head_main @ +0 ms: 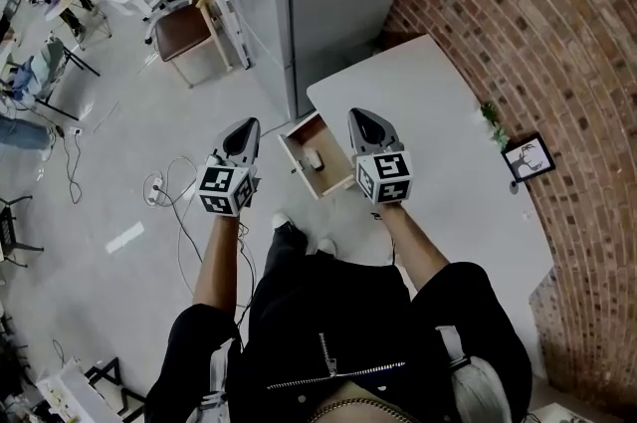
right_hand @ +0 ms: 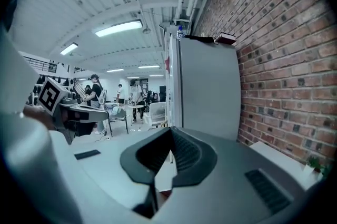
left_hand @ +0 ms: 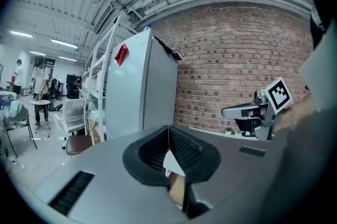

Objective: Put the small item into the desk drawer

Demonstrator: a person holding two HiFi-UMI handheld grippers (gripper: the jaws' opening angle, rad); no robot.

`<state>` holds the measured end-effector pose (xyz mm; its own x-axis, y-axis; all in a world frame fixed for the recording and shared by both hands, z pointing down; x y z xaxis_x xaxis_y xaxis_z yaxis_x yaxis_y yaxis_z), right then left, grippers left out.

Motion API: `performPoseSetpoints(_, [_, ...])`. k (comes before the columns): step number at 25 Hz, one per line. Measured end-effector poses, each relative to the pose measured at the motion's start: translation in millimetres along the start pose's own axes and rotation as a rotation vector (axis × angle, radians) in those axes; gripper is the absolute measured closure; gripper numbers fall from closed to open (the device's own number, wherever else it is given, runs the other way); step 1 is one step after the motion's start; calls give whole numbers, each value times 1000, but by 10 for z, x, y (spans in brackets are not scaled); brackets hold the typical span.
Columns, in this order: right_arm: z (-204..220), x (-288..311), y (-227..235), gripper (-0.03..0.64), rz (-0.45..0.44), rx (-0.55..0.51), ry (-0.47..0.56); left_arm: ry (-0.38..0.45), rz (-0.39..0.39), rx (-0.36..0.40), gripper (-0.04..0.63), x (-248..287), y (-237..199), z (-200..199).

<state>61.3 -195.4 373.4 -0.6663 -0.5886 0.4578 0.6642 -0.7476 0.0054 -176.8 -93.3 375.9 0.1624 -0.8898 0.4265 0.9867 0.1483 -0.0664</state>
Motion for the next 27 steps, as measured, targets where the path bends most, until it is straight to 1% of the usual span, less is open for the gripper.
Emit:
performPoseSetpoints(7, [-11,-189,-19,612,-3,-20,41,5,-3,12,574,-88,134,38])
performPoseSetpoints(11, [44,-230,-18,612,-3,-15,40,-4,-1,9,574,-107,179,106])
performPoseSetpoints(15, [40,-275,-42,612,2,-32,18,-8,-3,5,574,-148,188,137])
performPoseSetpoints(19, [80,-246,-58,612,-11,-20,38,-10,-3,6,574,-135,184,152])
performPoseSetpoints(23, [101,-244,-96,612,-6,-26,22,-16,2,3,574,-126,173,169])
performPoseSetpoints(27, [148,-198,-96,612,-19,-9,22,-21,4,1,574,-103,165,180])
Point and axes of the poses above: the fingertips, and each gripper's own axes: x forward along the fingers, y to its right, z out of its underside, the point moved 6 cm from there along -x, backward along the fingers, and after that the axes turned 15 degrees about -y, right-handed, at the moved point
